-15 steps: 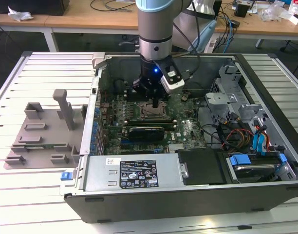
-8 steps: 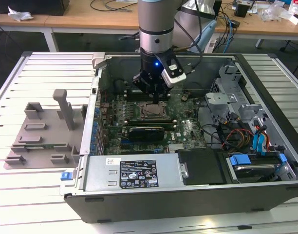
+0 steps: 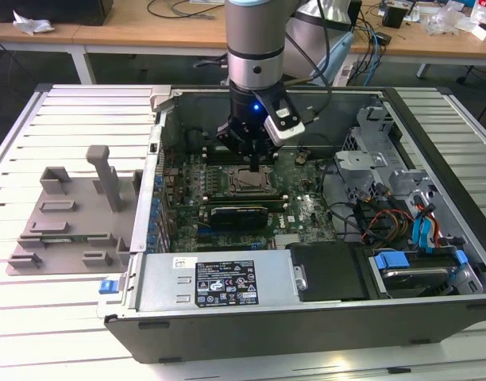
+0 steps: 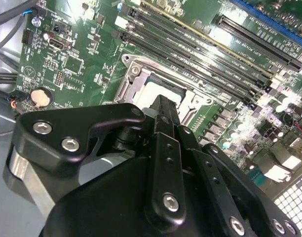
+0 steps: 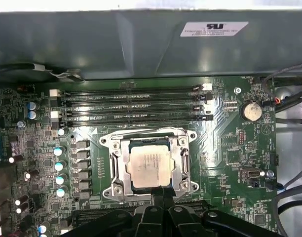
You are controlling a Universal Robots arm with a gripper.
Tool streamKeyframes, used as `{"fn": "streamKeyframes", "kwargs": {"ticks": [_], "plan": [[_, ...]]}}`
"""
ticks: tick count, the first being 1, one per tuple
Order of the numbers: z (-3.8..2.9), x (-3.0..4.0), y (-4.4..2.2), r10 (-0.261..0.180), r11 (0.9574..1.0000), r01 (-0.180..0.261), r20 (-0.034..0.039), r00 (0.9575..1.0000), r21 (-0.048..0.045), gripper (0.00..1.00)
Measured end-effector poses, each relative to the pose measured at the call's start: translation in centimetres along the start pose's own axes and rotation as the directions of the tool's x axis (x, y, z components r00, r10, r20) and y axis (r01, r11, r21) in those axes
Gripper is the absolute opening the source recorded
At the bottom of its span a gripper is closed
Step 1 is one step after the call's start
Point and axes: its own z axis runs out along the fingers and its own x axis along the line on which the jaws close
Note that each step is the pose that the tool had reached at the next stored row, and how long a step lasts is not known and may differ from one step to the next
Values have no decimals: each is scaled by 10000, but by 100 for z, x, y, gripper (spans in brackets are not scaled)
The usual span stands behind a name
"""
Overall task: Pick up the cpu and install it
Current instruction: 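Install the first cpu locking lever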
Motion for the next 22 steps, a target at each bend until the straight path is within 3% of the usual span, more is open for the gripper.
{"fn": "streamKeyframes", "kwargs": {"ticks": [6,11,17,22], "plan": [[2,-6,-93,0,10000,0,0,10000,-1,11],[3,-7,-119,-1,10000,1,0,10000,0,11],[8,-14,-263,-9,10000,9,1,10000,-3,11],[31,39,-267,-501,9987,501,10,9987,-38,11]]}}
